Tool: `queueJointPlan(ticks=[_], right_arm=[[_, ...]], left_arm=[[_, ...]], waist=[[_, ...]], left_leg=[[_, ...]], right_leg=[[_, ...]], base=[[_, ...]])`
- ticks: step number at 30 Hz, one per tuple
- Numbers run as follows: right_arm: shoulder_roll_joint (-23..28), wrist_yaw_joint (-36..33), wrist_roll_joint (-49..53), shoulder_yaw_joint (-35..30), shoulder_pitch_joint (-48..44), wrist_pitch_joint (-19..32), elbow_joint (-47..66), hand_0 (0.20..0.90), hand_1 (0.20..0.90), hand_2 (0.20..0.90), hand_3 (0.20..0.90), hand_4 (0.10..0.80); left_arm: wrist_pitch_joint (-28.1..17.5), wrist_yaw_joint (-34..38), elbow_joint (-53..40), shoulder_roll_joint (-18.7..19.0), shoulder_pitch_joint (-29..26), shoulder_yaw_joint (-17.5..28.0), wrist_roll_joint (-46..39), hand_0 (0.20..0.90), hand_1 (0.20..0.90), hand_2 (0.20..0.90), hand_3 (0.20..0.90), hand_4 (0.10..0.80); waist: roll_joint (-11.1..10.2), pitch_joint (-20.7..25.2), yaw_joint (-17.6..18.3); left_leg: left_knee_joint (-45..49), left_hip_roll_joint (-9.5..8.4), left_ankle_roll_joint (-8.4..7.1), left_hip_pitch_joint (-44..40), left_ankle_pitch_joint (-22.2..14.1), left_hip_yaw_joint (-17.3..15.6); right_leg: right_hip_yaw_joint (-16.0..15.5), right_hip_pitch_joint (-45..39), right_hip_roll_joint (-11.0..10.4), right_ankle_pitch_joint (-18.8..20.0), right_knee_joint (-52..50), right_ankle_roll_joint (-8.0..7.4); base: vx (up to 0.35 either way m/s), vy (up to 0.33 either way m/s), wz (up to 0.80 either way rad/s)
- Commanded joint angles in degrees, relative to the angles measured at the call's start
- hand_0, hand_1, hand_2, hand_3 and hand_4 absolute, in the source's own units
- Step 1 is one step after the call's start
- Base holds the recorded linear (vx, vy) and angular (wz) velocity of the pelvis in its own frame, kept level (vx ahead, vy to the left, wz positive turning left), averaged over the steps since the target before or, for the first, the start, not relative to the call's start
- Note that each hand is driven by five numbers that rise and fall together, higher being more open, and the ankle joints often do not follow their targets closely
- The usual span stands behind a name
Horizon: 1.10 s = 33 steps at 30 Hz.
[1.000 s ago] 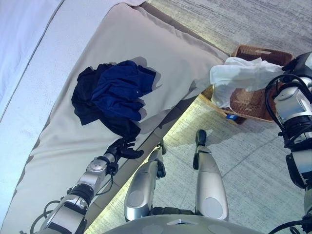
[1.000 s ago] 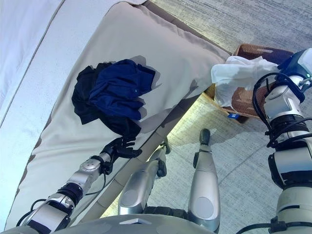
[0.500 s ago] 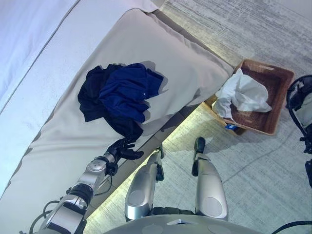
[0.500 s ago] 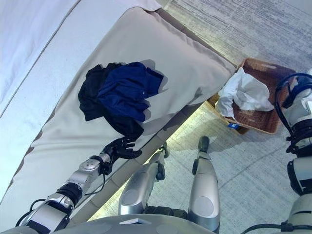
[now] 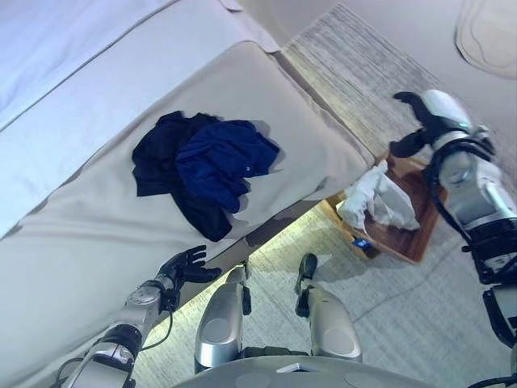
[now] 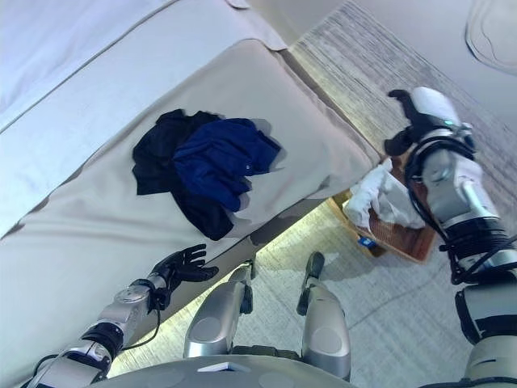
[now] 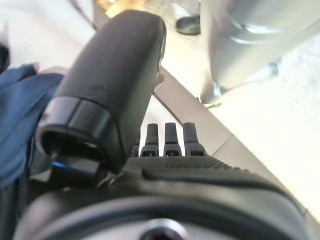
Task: Pick up the clothes from the bed and place them into the basket
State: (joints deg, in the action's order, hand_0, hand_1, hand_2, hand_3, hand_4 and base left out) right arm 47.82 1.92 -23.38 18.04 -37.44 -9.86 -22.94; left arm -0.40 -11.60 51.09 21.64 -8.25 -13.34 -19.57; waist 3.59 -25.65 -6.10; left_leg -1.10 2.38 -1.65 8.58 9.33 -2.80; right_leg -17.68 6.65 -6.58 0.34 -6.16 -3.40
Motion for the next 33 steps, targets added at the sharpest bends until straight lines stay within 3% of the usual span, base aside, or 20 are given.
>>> queueJointPlan(ticks=[1,4,10,16,22,23,24,29,33], right_arm=[[-2.3,-3.5,-2.8,4.2,-5.5,1.0,-1.0,0.900,0.900,0.900,0.900,0.800],[-5.5,-5.6,-2.0,7.8,-11.3,-3.4,-6.2,0.900,0.900,0.900,0.900,0.800],[-9.5,-2.2,-1.8,14.2,-21.0,-10.7,-21.8,0.900,0.900,0.900,0.900,0.800],[-12.6,-1.0,-2.2,15.6,-26.5,-14.7,-37.0,0.900,0.900,0.900,0.900,0.800],[-13.8,-2.6,1.6,14.8,-28.8,-16.5,-43.4,0.900,0.900,0.900,0.900,0.800],[-14.0,-4.5,6.0,14.4,-28.8,-15.3,-43.3,0.418,0.418,0.418,0.337,0.237],[-14.1,-5.1,7.8,14.3,-28.8,-15.0,-43.2,0.300,0.300,0.300,0.200,0.100],[-18.1,-17.9,40.6,4.4,-27.5,-3.4,-33.0,0.300,0.300,0.300,0.200,0.100],[-22.0,-26.2,45.9,-3.1,-23.1,8.6,-19.7,0.300,0.300,0.300,0.200,0.100]], left_arm=[[-2.1,0.6,3.2,1.5,2.3,-1.1,1.0,0.900,0.900,0.900,0.900,0.800],[-2.1,0.3,3.0,2.5,0.7,-1.9,0.2,0.900,0.900,0.900,0.900,0.800],[-1.9,0.0,3.1,4.2,-0.7,-2.7,-1.3,0.900,0.900,0.900,0.900,0.800],[-3.3,-0.4,3.4,4.8,-0.9,-2.5,-2.4,0.900,0.900,0.900,0.900,0.800],[-5.6,-0.3,-0.2,4.6,0.1,-3.4,-3.6,0.900,0.900,0.900,0.900,0.800],[-5.6,0.0,-1.2,4.5,0.1,-3.8,-3.6,0.900,0.900,0.900,0.900,0.800],[-5.5,0.1,-1.5,4.5,0.1,-3.9,-3.6,0.900,0.900,0.900,0.900,0.800],[-6.0,0.9,-2.7,3.2,0.8,-4.4,-3.4,0.900,0.900,0.900,0.900,0.800],[-8.6,2.0,-0.7,1.3,2.1,-3.7,-2.7,0.900,0.900,0.900,0.900,0.800]], waist=[[-2.8,2.9,-3.8],[-3.0,1.2,-7.5],[-2.7,-1.3,-13.1],[-1.9,-3.5,-17.5],[-1.5,-4.1,-19.9],[-1.4,-4.1,-20.0],[-1.4,-4.1,-20.0],[-1.2,-4.1,-19.0],[-2.0,-4.1,-16.8]], left_leg=[[9.8,-5.21,3.16,3.2,-11.4,1.5],[10.4,-5.82,3.35,4.6,-12.4,4.1],[10.9,-6.58,3.84,8.7,-10.9,7.6],[11.3,-6.96,4.06,12.7,-9.6,9.9],[10.5,-7.31,3.71,17.1,-7.8,11.9],[10.5,-7.33,3.67,17.7,-7.7,12.1],[10.5,-7.33,3.65,17.9,-7.7,12.2],[11.5,-7.03,3.29,18.5,-8.3,12.1],[10.9,-6.02,3.17,16.8,-9.2,10.2]], right_leg=[[-1.1,0.8,-2.2,-3.3,-4.0,0.00],[-2.1,0.7,-2.8,-4.5,-5.7,-0.32],[-5.3,2.3,-4.7,-5.0,-9.2,-0.15],[-8.3,4.5,-6.4,-5.9,-12.2,-0.32],[-10.8,7.3,-6.1,-6.3,-12.5,-0.65],[-11.0,7.9,-6.1,-6.3,-12.6,-0.66],[-11.1,8.1,-6.1,-6.3,-12.7,-0.67],[-10.8,9.8,-6.1,-6.7,-14.4,-0.50],[-9.3,9.4,-5.5,-6.7,-13.9,-0.58]], base=[[0.008,0.075,0.56],[0.052,0.027,0.60],[0.017,0.030,0.44],[-0.001,0.007,0.28],[-0.006,-0.043,0.13],[0.004,-0.031,0.08],[0.003,-0.019,0.04],[0.022,0.015,0.05],[0.024,0.025,-0.20]])
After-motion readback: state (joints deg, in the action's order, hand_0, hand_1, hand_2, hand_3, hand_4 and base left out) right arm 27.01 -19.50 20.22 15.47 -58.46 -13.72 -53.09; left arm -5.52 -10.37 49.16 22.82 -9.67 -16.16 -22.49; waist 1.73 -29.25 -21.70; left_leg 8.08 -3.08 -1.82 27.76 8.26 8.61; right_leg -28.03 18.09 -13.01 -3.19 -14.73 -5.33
